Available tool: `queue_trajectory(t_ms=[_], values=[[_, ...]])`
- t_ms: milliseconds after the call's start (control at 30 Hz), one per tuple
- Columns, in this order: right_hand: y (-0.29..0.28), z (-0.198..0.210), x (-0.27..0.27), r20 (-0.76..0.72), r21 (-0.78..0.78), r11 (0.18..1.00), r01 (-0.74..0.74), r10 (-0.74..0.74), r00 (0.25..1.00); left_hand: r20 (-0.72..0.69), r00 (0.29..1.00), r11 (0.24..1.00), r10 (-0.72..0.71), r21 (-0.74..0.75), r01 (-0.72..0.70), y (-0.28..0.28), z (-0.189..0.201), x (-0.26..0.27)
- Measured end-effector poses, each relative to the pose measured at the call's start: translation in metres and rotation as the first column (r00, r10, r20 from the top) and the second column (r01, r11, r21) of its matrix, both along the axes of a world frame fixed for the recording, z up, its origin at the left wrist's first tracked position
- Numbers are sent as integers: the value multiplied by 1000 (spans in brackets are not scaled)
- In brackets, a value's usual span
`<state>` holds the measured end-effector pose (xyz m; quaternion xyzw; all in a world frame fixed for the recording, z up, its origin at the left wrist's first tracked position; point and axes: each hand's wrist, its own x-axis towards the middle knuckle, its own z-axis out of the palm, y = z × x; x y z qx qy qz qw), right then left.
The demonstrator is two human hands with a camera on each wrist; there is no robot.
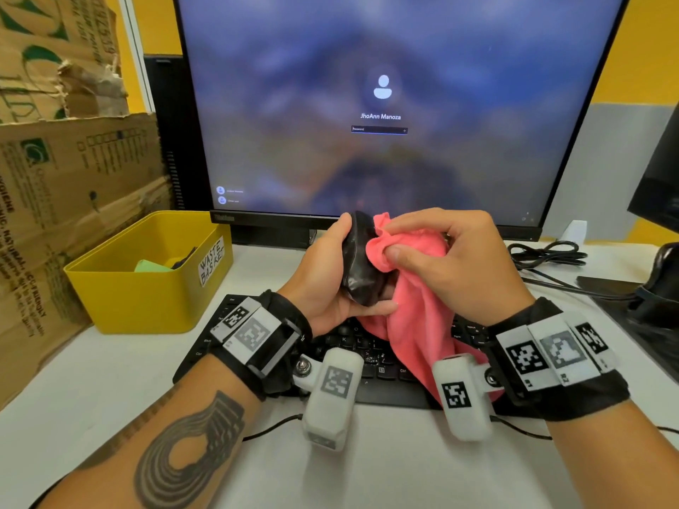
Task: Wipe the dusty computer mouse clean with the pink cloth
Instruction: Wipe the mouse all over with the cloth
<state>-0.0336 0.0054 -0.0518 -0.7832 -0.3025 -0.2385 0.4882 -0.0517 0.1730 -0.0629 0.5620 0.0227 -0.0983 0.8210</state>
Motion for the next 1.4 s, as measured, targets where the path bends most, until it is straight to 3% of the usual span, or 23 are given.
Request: queue_trajectory(t_ms=[133, 200, 267, 333, 533, 667, 1000, 1400], values=[[1, 6, -7, -12, 98, 979, -178, 180, 984, -9, 1000, 998, 15, -66, -15, 2, 0, 2], [9, 3, -14, -5, -5, 968, -253, 253, 968, 0, 1000, 992, -9, -128, 9, 2, -1, 3], [19, -4, -17, 4, -179, 959, -219, 224, 975, -1, 999, 977, -49, -207, 48, 0, 0, 2], [21, -8, -15, 13, -241, 958, -155, 163, 987, 0, 998, 969, -59, -241, 58, -3, 0, 3], [11, -5, -7, -22, -62, 994, -91, 90, 996, -4, 1000, 989, 29, -147, -29, 2, 0, 4], [4, -1, -3, -51, 45, 998, -43, 45, 998, 4, 1000, 995, -14, -95, 14, 3, 1, 3], [-16, 11, 3, -73, 322, 945, -57, 85, 994, 84, 995, 998, 48, 25, -50, 10, -1, 9], [-17, 12, 2, -64, 308, 948, -74, 99, 993, 178, 981, 997, 75, -28, -71, 8, -2, 4]])
